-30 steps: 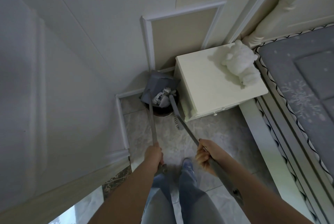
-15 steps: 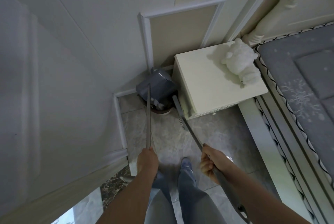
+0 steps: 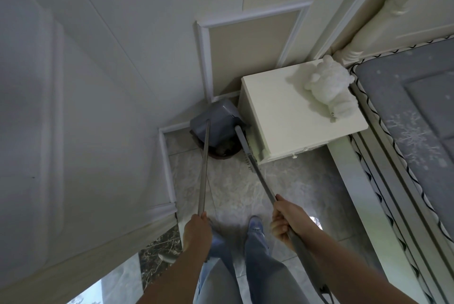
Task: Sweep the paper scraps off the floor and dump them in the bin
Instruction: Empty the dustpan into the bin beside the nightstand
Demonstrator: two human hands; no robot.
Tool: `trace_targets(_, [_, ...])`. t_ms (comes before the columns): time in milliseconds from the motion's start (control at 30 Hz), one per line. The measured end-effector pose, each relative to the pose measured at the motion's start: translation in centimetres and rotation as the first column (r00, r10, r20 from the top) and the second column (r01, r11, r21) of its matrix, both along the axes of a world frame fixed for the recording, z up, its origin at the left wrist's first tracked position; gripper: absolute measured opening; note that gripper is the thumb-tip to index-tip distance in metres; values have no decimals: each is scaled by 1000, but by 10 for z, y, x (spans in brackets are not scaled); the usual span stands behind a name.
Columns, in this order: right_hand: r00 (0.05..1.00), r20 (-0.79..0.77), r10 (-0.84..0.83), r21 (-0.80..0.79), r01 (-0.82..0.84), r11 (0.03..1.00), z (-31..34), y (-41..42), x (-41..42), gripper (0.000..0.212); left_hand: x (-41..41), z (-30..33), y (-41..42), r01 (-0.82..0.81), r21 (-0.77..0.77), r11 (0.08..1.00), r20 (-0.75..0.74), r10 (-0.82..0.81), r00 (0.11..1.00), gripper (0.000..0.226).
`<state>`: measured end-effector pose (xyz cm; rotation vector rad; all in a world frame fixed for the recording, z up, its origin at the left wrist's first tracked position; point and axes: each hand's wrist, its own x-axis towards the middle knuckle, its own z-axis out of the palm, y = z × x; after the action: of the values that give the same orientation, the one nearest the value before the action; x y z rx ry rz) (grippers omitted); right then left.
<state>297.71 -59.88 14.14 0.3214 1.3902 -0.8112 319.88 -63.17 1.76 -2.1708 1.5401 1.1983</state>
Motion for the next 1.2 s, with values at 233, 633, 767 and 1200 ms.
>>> trace_targets(233, [999, -21, 34, 14, -33, 999, 0, 9, 5, 37, -5, -2, 5, -75, 48, 996, -39, 77, 996, 46])
trace_targets(633, [997, -70, -26, -11, 25, 1000, 4, 16, 15, 24, -3, 8, 9, -70, -37, 997, -70, 67, 995, 34])
trace_targets(767, [998, -67, -5, 8, 6, 1000, 2, 17, 13, 28, 8, 8, -10, 54, -22, 998, 18, -53, 998, 40])
trace_targets(1200, [998, -42, 44, 23, -43, 999, 0, 22, 19, 40, 14, 1, 8, -79, -14, 997, -35, 78, 996, 43])
